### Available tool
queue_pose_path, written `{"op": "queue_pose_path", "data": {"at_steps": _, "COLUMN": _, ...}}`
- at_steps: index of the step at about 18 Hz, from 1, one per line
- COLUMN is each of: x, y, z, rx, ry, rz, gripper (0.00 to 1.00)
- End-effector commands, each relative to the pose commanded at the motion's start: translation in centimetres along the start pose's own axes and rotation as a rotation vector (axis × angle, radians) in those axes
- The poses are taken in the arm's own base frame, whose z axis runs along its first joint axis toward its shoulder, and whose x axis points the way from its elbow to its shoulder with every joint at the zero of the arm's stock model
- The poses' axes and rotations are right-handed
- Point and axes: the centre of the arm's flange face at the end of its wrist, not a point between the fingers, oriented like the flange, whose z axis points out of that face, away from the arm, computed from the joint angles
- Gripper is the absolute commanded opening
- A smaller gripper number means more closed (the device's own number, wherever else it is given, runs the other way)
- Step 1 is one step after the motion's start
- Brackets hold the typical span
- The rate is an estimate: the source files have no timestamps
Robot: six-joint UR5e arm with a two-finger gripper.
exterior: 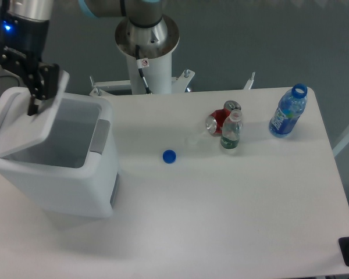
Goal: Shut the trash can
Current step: 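Push the lid down over the bin opening with the gripper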
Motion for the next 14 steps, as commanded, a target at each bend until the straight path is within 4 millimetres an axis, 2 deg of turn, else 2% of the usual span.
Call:
{"op": "queue_pose_path", "data": {"at_steps": 8, "x": -2.2, "y": 0.8, "z": 0.7, "rx": -0.020, "ry": -0.020, "rz": -0.003, "gripper": 1.00}}
{"op": "queue_pose_path", "data": {"at_steps": 14, "x": -3.5, "y": 1.6, "z": 2.4, "rx": -0.052, "ry": -0.021, "rz": 0.005, "gripper": 1.00}}
